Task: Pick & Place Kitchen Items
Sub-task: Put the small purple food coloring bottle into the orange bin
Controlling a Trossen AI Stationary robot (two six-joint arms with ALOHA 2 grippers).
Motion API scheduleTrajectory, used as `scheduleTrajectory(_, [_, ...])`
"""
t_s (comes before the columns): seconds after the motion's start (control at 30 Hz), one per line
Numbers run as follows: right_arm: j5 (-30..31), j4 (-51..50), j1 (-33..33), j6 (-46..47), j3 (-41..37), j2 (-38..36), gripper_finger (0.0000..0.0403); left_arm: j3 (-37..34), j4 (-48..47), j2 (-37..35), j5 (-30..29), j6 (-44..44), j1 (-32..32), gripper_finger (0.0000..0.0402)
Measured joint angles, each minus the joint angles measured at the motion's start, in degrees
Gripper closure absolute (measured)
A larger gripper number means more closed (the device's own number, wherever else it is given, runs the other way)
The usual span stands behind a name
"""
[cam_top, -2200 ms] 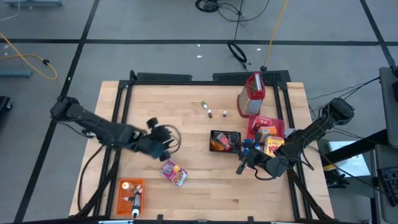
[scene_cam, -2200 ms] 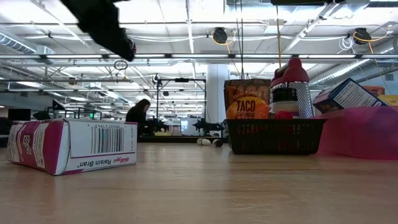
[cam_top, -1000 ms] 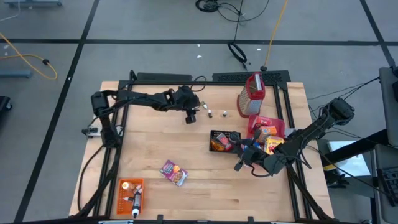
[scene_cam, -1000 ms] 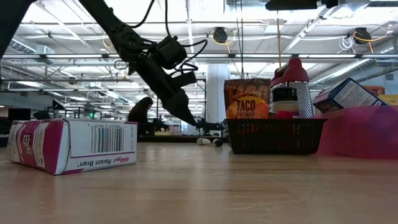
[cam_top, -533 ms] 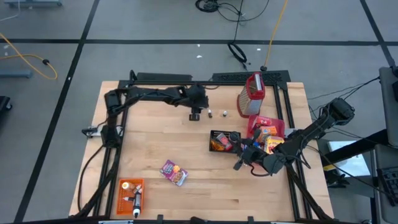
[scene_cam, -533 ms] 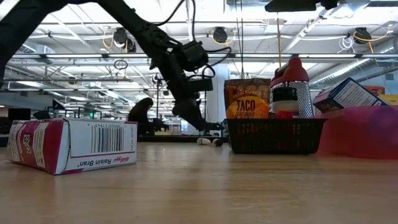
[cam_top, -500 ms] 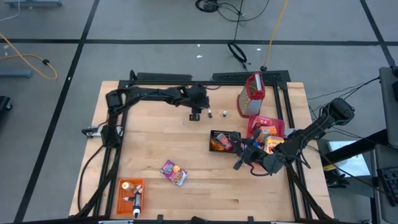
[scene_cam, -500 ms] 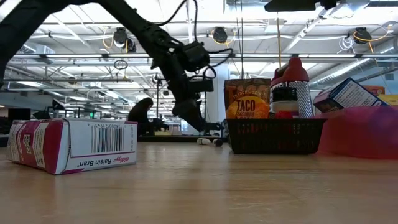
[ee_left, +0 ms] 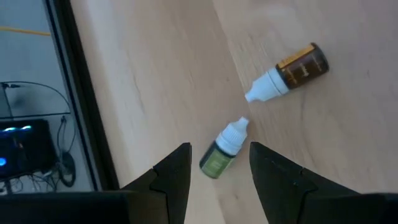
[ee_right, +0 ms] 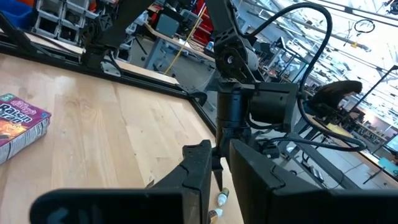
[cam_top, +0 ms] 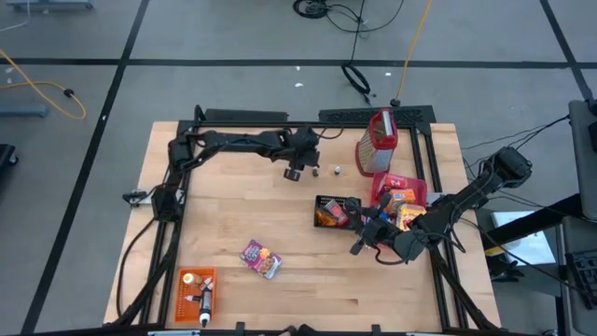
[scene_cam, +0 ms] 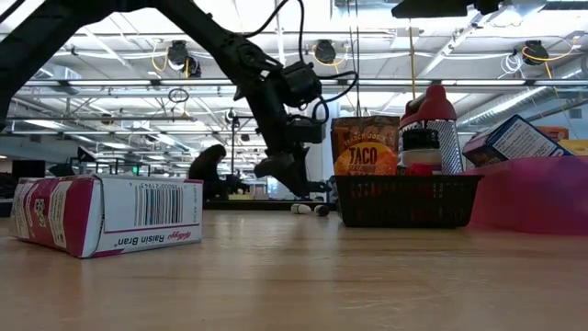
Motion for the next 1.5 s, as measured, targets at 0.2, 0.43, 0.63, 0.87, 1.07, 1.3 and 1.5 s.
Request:
scheduleTrajectory(0.2, [0.01,0.04,-0.07,0.0,0.0,0.0,0.0348,-0.01,0.05,0.0,1.43,0.1,0.71,0.0238])
scheduleTrajectory(0.43, [-0.01,0.04,-0.8,0.0,0.0,0.0,0.0348,-0.02,0.7,0.0,4.46,-1.12,1.89,0.0238])
scheduleTrajectory(0.63, [0.01,-0.04,-1.51,1.06,0.0,0.0,0.0348,0.01,1.21,0.76,6.97,-1.2,2.13,0.0238])
scheduleTrajectory(0.87, [-0.4,-0.66,-1.51,1.09,-0.04,0.0,0.0348,-0.02,1.62,1.63,4.78,0.9,2.48,0.0238])
scheduleTrajectory(1.07, [-4.23,-0.7,-1.79,1.07,-0.04,0.0,0.0348,-0.04,1.24,1.79,4.5,4.59,2.79,0.0238])
scheduleTrajectory(1.3, [-4.45,-0.7,-1.97,1.07,-0.04,0.0,0.0348,-0.04,-0.18,1.79,5.92,7.12,3.89,0.0238])
scheduleTrajectory(1.5, [-4.45,-0.63,-2.17,1.07,-0.04,0.0,0.0348,-0.04,-0.37,1.79,6.77,8.1,5.17,0.0238])
